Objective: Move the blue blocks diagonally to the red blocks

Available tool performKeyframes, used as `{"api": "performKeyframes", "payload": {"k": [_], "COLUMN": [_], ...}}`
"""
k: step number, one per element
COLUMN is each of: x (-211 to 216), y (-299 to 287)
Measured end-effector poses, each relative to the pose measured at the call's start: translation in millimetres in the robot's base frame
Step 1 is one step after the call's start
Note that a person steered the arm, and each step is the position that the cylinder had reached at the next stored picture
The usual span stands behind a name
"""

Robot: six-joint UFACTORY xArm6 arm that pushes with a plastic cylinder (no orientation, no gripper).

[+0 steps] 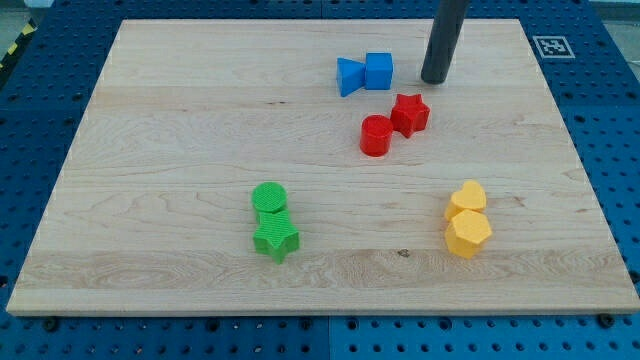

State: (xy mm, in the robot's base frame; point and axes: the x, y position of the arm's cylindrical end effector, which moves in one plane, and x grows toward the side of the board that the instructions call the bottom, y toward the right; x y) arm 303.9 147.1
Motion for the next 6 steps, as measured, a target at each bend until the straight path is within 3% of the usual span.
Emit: {"api": "performKeyframes", "payload": {"k": [3,6], "x": [-5,5], "y": [0,-83]}}
